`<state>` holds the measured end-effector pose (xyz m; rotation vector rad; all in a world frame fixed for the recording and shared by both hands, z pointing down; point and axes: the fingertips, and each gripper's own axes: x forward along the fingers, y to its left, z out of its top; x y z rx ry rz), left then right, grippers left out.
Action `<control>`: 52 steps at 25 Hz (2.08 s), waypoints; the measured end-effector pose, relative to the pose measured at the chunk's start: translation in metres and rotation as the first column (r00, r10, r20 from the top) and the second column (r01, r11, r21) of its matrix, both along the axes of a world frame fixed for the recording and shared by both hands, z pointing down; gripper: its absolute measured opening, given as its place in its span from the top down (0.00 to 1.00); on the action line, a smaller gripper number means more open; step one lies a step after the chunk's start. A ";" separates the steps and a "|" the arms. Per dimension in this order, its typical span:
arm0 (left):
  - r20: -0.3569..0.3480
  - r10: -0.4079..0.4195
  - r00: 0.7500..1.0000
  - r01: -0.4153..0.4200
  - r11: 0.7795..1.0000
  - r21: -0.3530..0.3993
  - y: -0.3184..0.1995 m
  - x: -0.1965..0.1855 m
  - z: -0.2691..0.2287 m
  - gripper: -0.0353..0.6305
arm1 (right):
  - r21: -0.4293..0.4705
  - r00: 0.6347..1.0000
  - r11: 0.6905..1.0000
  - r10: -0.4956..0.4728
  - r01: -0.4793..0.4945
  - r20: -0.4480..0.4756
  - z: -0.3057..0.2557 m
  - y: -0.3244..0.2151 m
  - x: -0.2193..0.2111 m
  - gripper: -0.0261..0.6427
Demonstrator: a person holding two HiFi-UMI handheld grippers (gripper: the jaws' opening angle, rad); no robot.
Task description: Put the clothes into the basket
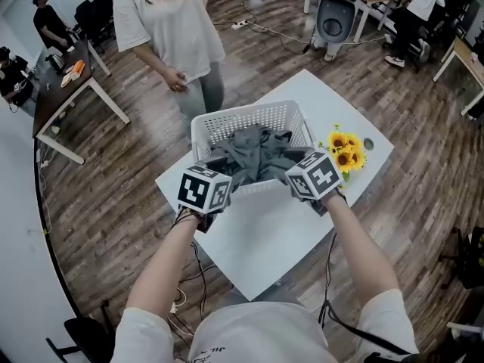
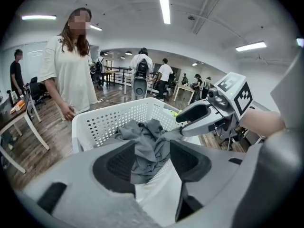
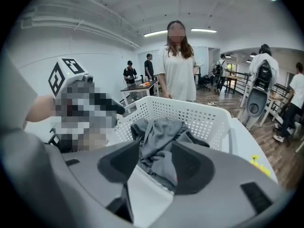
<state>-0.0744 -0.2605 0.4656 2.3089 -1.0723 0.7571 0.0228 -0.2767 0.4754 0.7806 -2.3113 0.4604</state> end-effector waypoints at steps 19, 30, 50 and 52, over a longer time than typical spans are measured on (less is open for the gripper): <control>-0.124 -0.163 0.979 0.172 0.983 0.066 0.153 -0.015 0.012 0.93 | -0.050 0.940 0.956 0.293 -0.289 0.173 0.016 0.147 0.017 0.94; -0.149 -0.270 0.951 0.277 0.960 0.029 0.209 -0.005 0.048 0.93 | -0.083 0.906 0.921 0.390 -0.381 0.166 0.039 0.211 0.009 0.94; -0.137 -0.274 0.952 0.281 0.959 0.035 0.216 -0.004 0.052 0.93 | -0.088 0.902 0.913 0.407 -0.398 0.144 0.049 0.225 -0.002 0.94; -0.137 -0.273 0.952 0.280 0.959 0.034 0.216 -0.003 0.052 0.93 | -0.080 0.906 0.917 0.399 -0.391 0.142 0.048 0.227 -0.002 0.94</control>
